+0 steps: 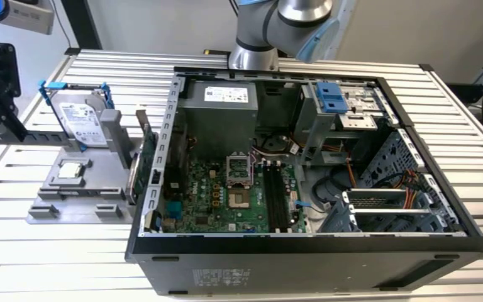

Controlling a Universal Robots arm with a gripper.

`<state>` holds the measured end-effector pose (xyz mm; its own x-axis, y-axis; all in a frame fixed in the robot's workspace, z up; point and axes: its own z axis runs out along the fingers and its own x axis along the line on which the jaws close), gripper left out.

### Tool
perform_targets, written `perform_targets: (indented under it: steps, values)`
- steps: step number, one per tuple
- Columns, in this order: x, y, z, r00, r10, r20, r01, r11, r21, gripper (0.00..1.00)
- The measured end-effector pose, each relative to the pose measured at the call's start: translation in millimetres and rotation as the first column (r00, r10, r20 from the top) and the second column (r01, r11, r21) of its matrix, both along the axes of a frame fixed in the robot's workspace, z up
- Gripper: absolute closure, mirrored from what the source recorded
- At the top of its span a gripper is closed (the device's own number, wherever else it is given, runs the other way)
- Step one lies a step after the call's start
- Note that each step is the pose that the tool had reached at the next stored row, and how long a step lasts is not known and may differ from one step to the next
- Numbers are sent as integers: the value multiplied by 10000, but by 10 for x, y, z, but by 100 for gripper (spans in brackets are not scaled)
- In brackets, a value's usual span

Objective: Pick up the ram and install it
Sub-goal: 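Pick up the ram and move it above insertion slot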

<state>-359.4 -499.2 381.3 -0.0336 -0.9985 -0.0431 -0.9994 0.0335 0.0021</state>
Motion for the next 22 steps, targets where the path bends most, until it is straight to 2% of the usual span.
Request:
perform_targets:
  steps: [12,22]
  values:
    - [0,0,54,10000,0,0,0,10000,-20,100]
    - [0,1,148,10000,0,0,0,10000,-20,100]
